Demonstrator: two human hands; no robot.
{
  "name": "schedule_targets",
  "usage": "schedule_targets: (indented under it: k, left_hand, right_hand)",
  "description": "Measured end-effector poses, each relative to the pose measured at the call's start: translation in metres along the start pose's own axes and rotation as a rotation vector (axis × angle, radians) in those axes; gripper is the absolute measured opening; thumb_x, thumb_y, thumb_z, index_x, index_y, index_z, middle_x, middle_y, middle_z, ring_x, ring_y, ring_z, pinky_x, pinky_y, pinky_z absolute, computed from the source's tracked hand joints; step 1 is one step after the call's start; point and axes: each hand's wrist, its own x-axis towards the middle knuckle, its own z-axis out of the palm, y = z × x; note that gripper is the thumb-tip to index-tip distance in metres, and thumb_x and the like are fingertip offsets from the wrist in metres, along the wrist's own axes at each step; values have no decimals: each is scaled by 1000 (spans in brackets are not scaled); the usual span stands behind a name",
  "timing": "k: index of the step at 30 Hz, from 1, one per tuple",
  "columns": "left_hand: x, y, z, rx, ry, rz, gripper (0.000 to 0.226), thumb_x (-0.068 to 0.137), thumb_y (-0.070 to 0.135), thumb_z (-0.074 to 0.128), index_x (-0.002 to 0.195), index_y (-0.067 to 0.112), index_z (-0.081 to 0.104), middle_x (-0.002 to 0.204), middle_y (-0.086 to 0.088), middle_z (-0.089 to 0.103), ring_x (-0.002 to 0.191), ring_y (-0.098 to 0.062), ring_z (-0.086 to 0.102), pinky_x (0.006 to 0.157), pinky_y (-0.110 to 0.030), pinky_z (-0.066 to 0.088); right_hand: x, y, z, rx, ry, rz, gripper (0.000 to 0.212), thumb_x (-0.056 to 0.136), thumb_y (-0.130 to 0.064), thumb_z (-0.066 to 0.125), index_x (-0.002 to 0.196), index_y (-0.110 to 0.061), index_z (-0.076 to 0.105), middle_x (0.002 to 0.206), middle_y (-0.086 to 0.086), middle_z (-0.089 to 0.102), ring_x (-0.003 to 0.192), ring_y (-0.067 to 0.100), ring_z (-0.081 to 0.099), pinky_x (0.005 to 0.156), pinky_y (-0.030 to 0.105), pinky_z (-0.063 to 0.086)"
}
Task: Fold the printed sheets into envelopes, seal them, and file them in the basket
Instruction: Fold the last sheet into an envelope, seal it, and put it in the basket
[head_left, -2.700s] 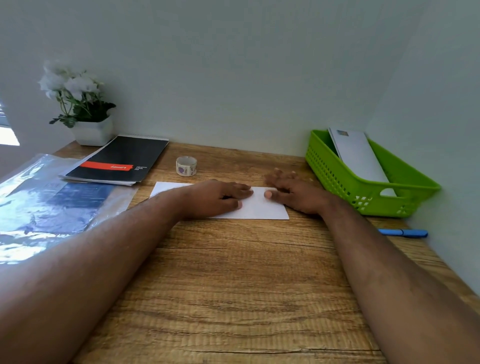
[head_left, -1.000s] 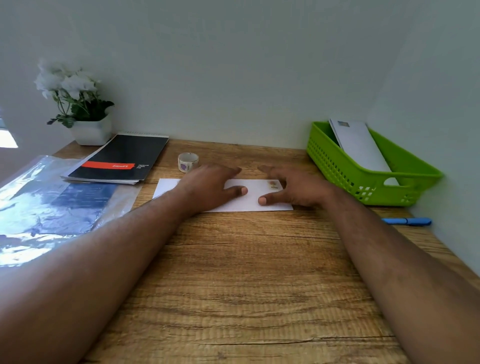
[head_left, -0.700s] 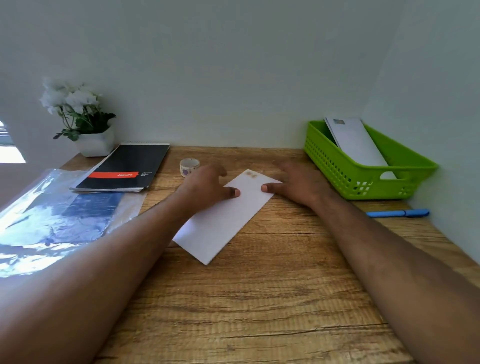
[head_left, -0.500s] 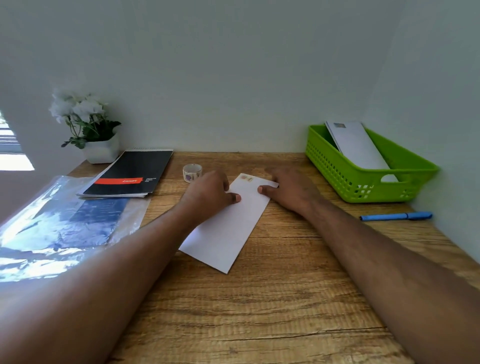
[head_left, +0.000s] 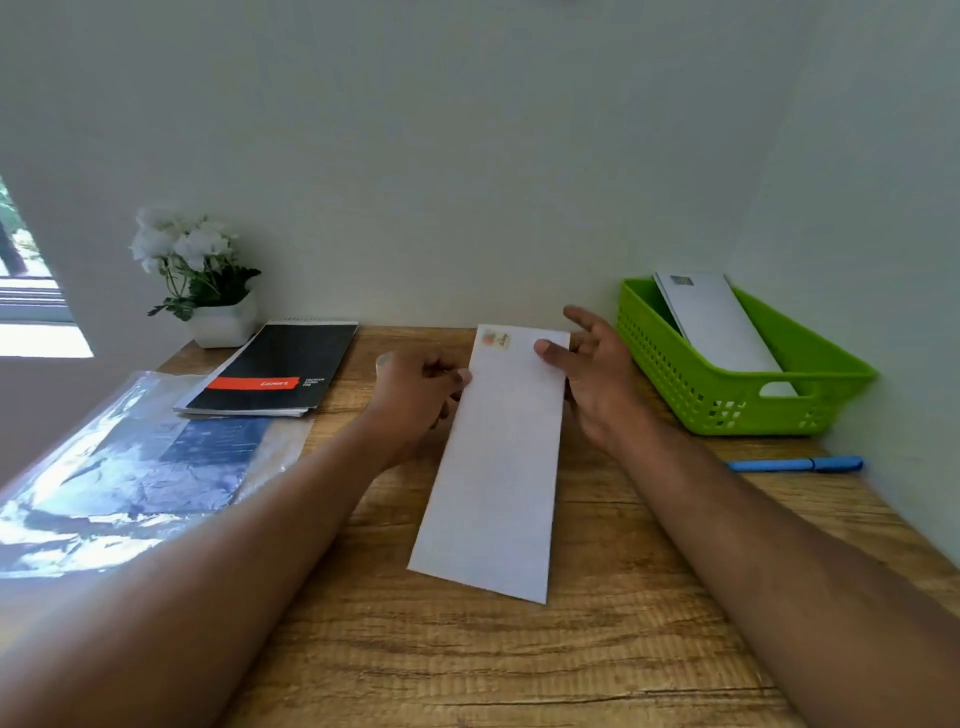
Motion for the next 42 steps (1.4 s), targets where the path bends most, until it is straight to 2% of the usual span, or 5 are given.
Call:
schedule_targets:
  k: [5,14,23,36,42]
  left_hand:
    - [-8,13,2,-293,50,-36,15,94,10,62,87,-2,68,66,-8,62,56,-17,55,51,-29,49]
    - [10,59,30,-198,26,171,13,97,19,57,100,22,70,79,1,68,65,-13,60,49,-28,48]
    - [51,126,163,-416,-59,214,32,94,19,60,126,14,63,128,-3,63,119,-16,57,107,-38,43]
    - [54,58,264,-639,-155,44,77,81,53,45,150,18,36,150,-2,45,135,-15,44,115,-43,33]
    - [66,57,267,-637,-142,73,73,80,41,45,150,23,35,148,0,46,132,-15,47,112,-43,37]
  right_hand:
    - [-20,-2,7,92,-67,253,72,76,15,67,136,-17,44,117,15,64,88,29,67,64,38,58]
    - [6,-133,-18,204,41,-214,43,78,20,57,99,-17,59,99,16,68,85,31,65,89,57,51]
    - [53,-234,-89,-116,103,-534,52,80,9,59,123,-20,58,100,6,71,86,22,67,83,43,55]
    - [121,-154,-156,-449,139,-283,43,86,10,55,108,-26,58,90,-3,66,70,9,62,67,26,54]
    - [149,-115,-179,-656,138,-183,54,90,2,55,140,-12,43,109,3,58,94,18,60,85,33,52]
